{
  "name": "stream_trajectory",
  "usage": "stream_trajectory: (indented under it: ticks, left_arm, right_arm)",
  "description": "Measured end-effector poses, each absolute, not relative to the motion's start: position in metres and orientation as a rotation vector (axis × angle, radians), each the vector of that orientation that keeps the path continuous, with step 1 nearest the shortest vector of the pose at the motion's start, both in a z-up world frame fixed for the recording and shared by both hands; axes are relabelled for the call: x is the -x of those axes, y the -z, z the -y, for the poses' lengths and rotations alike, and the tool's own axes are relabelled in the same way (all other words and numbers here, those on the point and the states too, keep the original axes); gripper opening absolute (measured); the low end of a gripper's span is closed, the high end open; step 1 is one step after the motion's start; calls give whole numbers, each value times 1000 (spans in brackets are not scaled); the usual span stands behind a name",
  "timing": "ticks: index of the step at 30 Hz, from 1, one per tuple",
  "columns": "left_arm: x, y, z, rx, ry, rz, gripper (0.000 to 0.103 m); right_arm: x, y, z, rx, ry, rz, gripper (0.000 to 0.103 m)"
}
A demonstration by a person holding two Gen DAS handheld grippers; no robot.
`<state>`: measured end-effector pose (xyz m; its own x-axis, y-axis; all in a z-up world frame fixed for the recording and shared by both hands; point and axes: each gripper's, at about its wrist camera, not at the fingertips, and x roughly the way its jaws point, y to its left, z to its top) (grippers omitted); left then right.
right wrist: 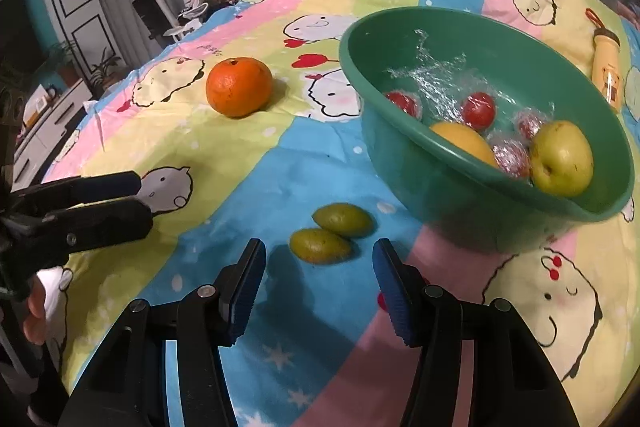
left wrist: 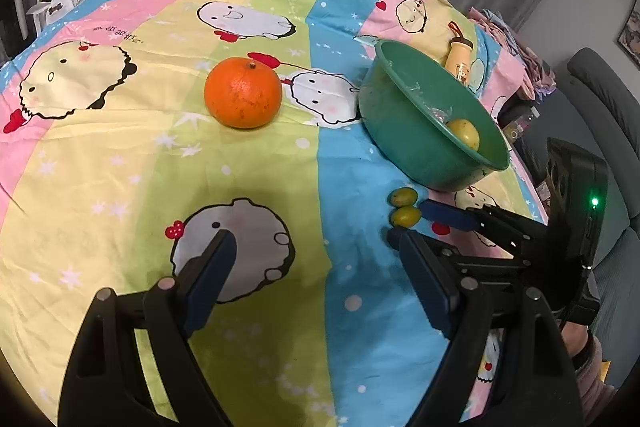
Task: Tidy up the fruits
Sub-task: 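Move the right gripper to the small green fruits and close on one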
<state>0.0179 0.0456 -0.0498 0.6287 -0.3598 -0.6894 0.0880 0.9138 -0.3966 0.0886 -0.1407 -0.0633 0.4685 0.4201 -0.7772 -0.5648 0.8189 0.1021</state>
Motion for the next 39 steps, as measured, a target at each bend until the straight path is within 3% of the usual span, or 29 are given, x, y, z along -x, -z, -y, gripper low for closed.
stream_trajectory:
  ticks: [3, 9, 14, 30, 39]
  left_arm:
    - [-17, 52, -47, 346, 262, -860, 84]
    - [-18, 52, -46, 350, 265, -864, 84]
    - [-18, 53, -44, 348, 265, -871, 84]
    - [-19, 57, -36, 332, 267, -890, 84]
    - [-46, 46, 10, 201, 344, -871, 84]
  right_arm:
    - [-90, 65, 133, 212, -585, -895, 58]
    - [-89, 65, 130, 244, -569, -883, 43]
    - [-90, 65, 132, 239, -565, -884, 36]
    - [-83, 59, 156, 178, -605, -916, 35]
    - [-72, 53, 173, 219, -591, -900, 35]
